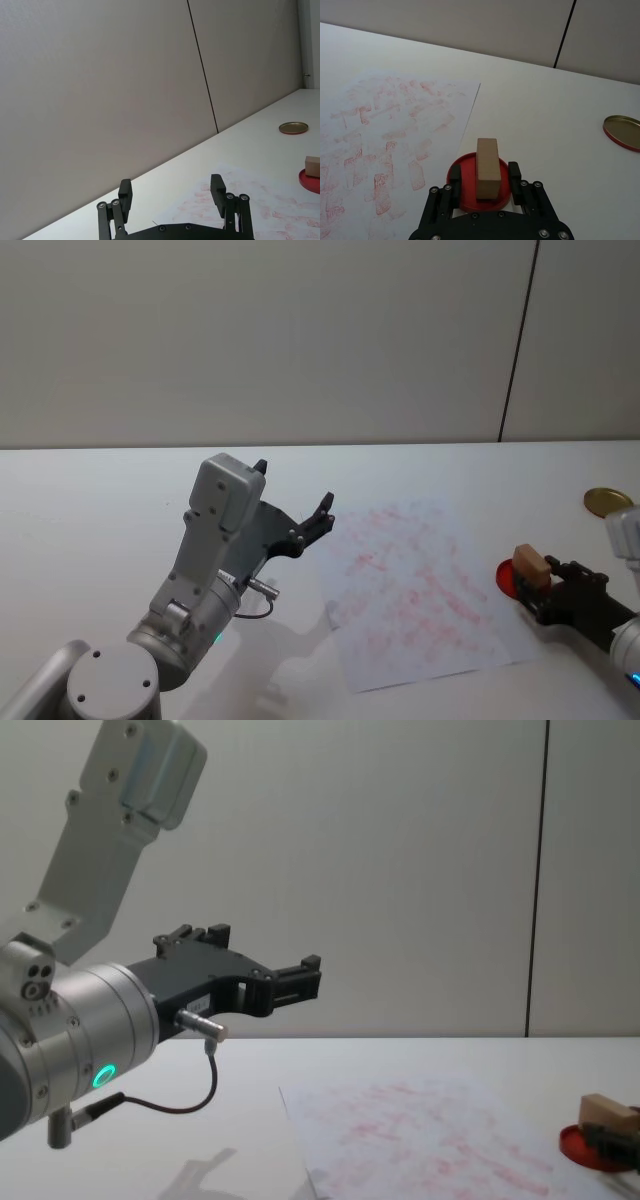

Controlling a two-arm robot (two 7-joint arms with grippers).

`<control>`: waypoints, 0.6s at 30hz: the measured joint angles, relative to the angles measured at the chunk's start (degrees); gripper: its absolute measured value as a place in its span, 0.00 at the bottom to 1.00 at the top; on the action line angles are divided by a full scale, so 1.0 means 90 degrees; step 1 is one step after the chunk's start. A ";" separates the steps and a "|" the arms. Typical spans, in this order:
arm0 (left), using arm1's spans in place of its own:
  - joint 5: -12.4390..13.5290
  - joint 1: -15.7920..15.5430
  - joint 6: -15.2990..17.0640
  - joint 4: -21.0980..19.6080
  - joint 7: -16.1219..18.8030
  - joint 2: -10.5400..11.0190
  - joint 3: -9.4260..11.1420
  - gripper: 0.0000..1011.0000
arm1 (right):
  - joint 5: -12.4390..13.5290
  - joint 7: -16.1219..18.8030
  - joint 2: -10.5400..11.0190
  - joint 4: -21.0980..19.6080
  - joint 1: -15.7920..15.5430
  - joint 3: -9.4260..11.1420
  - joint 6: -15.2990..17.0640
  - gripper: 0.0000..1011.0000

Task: Use the one hand to pick up the stamp and affix it onto the A4 paper.

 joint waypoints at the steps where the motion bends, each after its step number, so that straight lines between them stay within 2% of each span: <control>1: 0.0000 0.0000 0.0000 0.0000 0.0000 0.0000 0.0000 0.98 | 0.0004 -0.0001 -0.0001 0.0000 0.0000 0.0000 -0.0009 0.53; 2: 0.0000 0.0000 0.0000 0.0000 0.0000 0.0000 0.0000 0.98 | 0.0013 -0.0003 -0.0003 0.0001 0.0001 -0.0002 -0.0029 0.59; 4: 0.0000 0.0000 0.0000 0.0000 0.0000 0.0000 0.0000 0.98 | 0.0024 -0.0008 -0.0005 -0.0003 0.0000 -0.0002 -0.0062 0.63; 5: 0.0000 0.0000 0.0000 0.0000 0.0000 0.0000 0.0000 0.98 | 0.0034 -0.0013 -0.0005 -0.0020 -0.0006 -0.0002 -0.0093 0.70; 11: 0.0000 0.0000 0.0000 0.0000 0.0000 0.0000 0.0000 0.98 | 0.0051 -0.0055 0.0001 -0.0142 -0.0046 0.0006 -0.0252 0.84; 13: 0.0000 0.0000 0.0000 0.0000 0.0000 0.0000 0.0000 0.98 | 0.0051 -0.0089 0.0011 -0.0236 -0.0073 0.0012 -0.0333 0.93; 16: 0.0000 0.0000 0.0000 0.0000 0.0000 0.0000 0.0000 0.98 | 0.0048 -0.0151 0.0033 -0.0427 -0.0125 0.0024 -0.0436 0.99; 18: 0.0000 0.0000 0.0000 0.0000 0.0000 0.0000 0.0000 0.98 | 0.0044 -0.0183 0.0042 -0.0502 -0.0147 0.0031 -0.0472 0.99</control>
